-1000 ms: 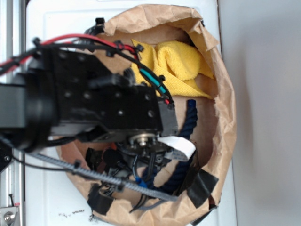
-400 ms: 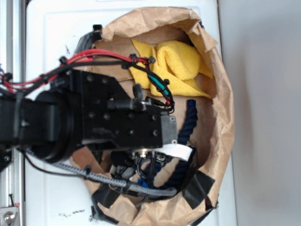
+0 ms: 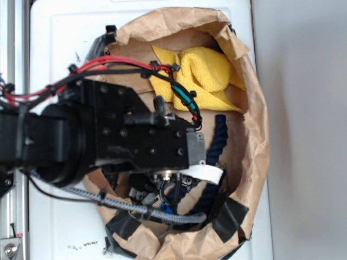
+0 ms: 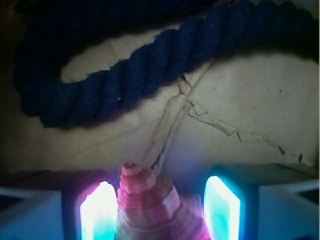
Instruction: Grab the shell.
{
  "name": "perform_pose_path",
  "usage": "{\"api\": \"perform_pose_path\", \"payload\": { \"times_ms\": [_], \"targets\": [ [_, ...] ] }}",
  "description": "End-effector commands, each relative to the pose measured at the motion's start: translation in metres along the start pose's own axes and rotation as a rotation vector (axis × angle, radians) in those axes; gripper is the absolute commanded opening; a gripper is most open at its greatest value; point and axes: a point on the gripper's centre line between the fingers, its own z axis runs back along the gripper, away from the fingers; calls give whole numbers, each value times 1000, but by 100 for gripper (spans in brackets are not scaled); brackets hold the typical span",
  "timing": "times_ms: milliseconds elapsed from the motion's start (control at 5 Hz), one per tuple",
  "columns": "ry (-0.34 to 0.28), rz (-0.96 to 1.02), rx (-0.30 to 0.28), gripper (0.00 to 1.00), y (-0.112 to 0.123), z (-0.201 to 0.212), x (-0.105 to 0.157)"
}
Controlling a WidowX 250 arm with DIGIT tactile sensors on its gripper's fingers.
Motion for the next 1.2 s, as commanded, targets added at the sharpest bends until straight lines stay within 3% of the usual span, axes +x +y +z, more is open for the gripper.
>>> {"api": "perform_pose_path", "payload": {
  "times_ms": [0, 200, 400, 600, 1000],
  "targets": [
    [-184, 121, -2, 0, 12, 70, 23],
    [-253, 255, -12, 0, 25, 114, 27],
    [-273, 322, -29, 0, 34, 142, 29],
    [-249, 357, -40, 0, 39, 161, 29],
    [-233, 416, 40, 0, 41, 179, 15]
  ]
}}
